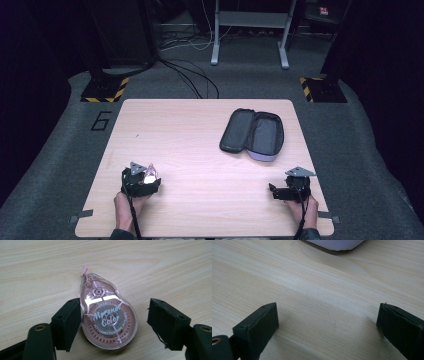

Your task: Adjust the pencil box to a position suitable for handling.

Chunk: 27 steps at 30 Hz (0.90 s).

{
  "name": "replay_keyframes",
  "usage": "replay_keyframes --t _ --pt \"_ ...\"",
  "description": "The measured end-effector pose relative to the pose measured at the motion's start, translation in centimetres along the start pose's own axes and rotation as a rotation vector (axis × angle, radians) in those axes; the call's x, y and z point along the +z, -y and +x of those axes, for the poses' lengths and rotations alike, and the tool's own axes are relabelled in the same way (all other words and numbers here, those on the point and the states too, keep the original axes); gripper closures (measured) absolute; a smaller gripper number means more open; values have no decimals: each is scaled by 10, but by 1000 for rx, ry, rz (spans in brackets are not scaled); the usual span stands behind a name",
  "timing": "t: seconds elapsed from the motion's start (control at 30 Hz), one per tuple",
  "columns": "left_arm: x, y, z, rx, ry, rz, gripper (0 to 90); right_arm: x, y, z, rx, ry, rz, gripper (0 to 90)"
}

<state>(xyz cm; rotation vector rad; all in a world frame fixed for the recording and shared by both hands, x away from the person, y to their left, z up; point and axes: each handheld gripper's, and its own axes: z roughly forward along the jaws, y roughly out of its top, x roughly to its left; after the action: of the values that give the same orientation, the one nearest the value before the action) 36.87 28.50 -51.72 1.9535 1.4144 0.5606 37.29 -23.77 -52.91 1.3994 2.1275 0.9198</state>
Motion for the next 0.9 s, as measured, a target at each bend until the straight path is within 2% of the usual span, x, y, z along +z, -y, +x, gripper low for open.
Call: replay_keyframes --t 0.03,0.07,0.13,0.17,0.33,0.37,0.43,0.63,0.9 --pt "1 1 0 -2 -1 7 359 0 0 0 0 0 0 35" --pt "1 1 0 -2 -1 7 379 0 0 0 0 0 0 35" --pt "1 2 -1 -4 3 8 383 0 0 0 1 0 -1 36" --pt "2 3 -3 4 -12 2 386 0 0 0 1 1 -1 36" --pt "2 3 -2 15 2 -4 389 0 0 0 0 1 0 36" --pt "1 4 0 18 28 -9 390 0 0 0 0 1 -1 37" --pt "-1 4 1 29 44 -34 390 0 0 0 0 1 0 37" --pt "-11 -1 1 67 87 -54 390 0 0 0 0 1 0 37" --pt "-21 -5 -10 124 159 -88 391 0 0 -1 -6 2 2 38"
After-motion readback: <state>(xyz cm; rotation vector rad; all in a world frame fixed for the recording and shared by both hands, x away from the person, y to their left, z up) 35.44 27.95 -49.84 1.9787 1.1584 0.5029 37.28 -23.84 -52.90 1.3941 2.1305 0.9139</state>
